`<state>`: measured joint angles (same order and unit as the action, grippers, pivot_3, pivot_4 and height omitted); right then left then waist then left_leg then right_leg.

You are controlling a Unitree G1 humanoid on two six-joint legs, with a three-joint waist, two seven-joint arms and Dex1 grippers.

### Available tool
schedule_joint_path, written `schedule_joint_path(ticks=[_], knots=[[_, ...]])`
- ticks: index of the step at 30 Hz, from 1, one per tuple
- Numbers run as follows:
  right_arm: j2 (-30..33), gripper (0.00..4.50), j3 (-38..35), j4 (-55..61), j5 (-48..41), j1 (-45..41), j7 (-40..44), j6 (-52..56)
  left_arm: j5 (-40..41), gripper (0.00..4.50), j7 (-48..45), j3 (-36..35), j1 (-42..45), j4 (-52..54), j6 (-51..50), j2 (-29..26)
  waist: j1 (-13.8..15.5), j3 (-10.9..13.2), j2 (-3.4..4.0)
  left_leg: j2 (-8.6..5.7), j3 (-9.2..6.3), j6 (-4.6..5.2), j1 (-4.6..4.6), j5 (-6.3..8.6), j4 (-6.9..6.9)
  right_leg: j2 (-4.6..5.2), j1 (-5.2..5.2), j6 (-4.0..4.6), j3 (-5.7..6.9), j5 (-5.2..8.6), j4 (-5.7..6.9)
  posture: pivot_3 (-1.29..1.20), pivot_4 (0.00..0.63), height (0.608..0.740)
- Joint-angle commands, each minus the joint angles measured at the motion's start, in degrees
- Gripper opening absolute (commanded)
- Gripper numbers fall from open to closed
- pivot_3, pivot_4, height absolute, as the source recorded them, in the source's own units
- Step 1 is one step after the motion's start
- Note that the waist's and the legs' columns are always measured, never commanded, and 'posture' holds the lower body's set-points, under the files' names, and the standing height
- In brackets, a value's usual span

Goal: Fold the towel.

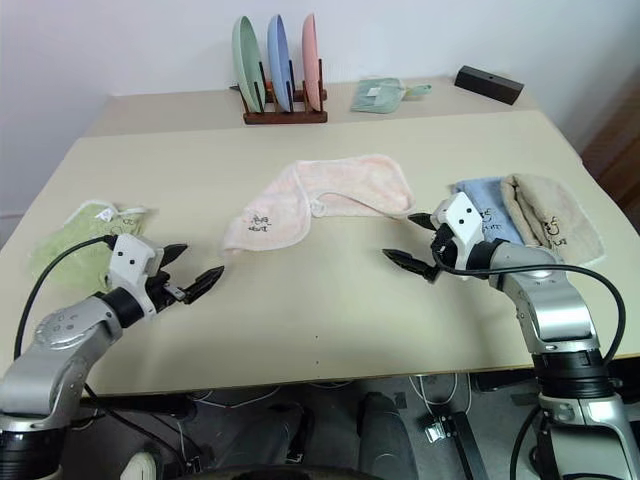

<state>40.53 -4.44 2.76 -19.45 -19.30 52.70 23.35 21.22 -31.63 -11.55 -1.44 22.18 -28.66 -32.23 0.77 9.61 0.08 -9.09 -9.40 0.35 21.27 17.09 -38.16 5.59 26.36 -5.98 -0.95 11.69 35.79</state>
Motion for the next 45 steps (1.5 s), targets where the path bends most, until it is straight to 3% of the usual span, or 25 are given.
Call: schedule_joint_path(ticks=[1, 14, 28, 34, 39, 45], knots=[[0.1, 4.50, -0.5, 0.0, -0.3, -2.3, 0.5, -1.5, -1.0, 4.46, 0.9, 0.0, 0.3, 1.1, 1.7, 0.4, 0.0, 0.0, 0.00, 0.00, 0.00, 0.00, 0.00, 0.00, 0.00, 0.00, 0.00, 0.00, 0.00, 0.00, 0.00, 0.00, 0.150, 0.738], [-1.4, 4.50, 1.5, -2.4, 0.7, -4.2, 0.5, -3.5, -1.2, 4.46, 2.0, 0.1, -0.6, 2.2, 2.6, 1.3, 0.1, 0.0, 0.00, 0.00, 0.02, 0.00, 0.00, 0.00, 0.00, 0.01, -0.01, 0.01, 0.00, -0.01, -0.01, 0.00, 0.150, 0.738], [-3.7, 4.50, 1.5, 3.4, -0.6, 0.6, -2.6, -1.6, -0.7, 4.46, -1.8, 3.1, 2.5, 1.1, 1.9, -0.1, 0.0, 0.0, -0.01, 0.00, 0.02, 0.00, 0.00, 0.00, 0.00, 0.00, 0.01, 0.01, -0.01, -0.01, 0.01, 0.00, 0.150, 0.738], [-3.9, 4.50, 3.8, 7.8, -5.5, 3.0, 1.2, 4.7, -5.0, 4.46, -0.2, 12.7, 13.8, -3.9, -0.8, 3.1, 1.4, 0.0, -0.05, -0.01, 0.01, 0.00, -0.01, -0.01, -0.08, -0.02, -0.10, -0.02, 0.01, -0.15, -0.07, 0.00, 0.150, 0.738], [-6.5, 4.50, 6.5, 4.8, -1.2, -0.5, -1.9, 1.1, -13.8, 4.46, 3.8, 25.9, 28.7, -11.6, -6.3, 10.3, 1.6, 0.0, -0.09, -0.01, 0.03, -0.01, 0.04, -0.03, -0.08, -0.04, -0.14, -0.10, 0.02, -0.37, -0.33, 0.00, 0.150, 0.738], [-7.3, 4.50, 7.3, 5.1, -0.3, -0.7, -2.6, 0.6, -17.6, 4.46, 4.7, 31.2, 36.6, -18.6, -14.6, 14.4, 1.0, 0.0, -0.11, 0.04, 0.09, 0.00, 0.06, -0.02, 0.00, -0.11, -0.01, -0.14, -0.04, -0.41, -0.40, 0.00, 0.150, 0.738]])
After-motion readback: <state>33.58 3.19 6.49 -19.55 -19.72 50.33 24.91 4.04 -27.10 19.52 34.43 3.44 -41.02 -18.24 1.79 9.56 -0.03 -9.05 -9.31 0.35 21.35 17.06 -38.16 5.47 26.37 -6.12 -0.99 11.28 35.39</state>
